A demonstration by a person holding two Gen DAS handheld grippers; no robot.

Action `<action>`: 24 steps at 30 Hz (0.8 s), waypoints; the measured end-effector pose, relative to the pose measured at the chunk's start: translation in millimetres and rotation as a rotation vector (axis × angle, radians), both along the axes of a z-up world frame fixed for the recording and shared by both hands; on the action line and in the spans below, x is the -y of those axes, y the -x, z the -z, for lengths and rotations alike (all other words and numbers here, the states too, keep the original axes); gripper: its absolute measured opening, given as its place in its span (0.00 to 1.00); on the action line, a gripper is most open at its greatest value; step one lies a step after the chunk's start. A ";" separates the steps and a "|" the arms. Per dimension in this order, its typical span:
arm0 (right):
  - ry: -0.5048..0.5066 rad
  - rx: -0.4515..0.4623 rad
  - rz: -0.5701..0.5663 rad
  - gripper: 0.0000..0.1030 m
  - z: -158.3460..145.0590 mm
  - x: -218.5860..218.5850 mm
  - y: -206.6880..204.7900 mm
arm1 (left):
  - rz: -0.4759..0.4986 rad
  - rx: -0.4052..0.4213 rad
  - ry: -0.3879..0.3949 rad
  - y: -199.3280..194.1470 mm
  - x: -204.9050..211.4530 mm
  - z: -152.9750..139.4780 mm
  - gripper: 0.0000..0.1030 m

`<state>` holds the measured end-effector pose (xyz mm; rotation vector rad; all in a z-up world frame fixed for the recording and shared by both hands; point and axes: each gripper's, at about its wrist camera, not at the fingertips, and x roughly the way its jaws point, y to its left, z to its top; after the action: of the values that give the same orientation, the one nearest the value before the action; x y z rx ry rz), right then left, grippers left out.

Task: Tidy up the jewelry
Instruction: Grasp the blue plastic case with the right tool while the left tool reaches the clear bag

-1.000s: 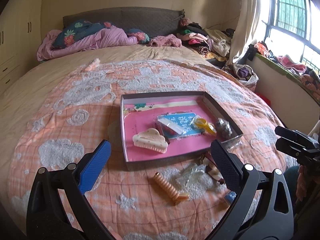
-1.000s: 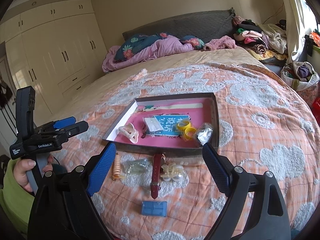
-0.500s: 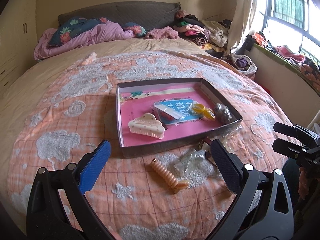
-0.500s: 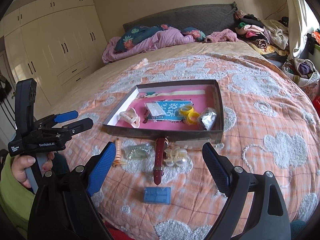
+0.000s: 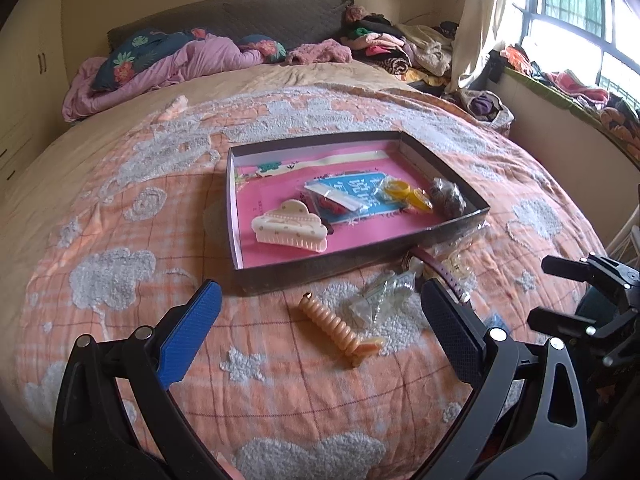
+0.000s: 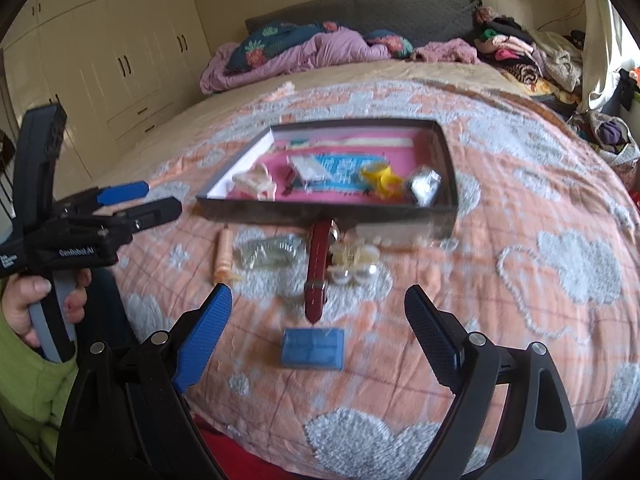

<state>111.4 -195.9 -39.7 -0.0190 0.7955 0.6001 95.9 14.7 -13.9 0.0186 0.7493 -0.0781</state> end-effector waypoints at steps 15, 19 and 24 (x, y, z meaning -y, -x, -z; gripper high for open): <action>0.061 -0.111 0.006 0.79 46.2 -18.1 -6.6 | 0.058 -0.048 -0.035 -5.3 14.1 19.8 0.91; 0.092 -0.108 -0.008 0.76 53.0 -25.3 -4.5 | 0.082 -0.078 -0.052 -10.8 19.9 27.3 0.91; 0.124 -0.111 -0.035 0.64 59.9 -32.6 -4.6 | 0.119 -0.110 -0.073 -17.2 29.3 38.4 0.88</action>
<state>116.0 -163.3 -99.6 -0.1147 0.9410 0.5879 113.1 -14.6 -52.3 0.1289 0.8601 -0.1661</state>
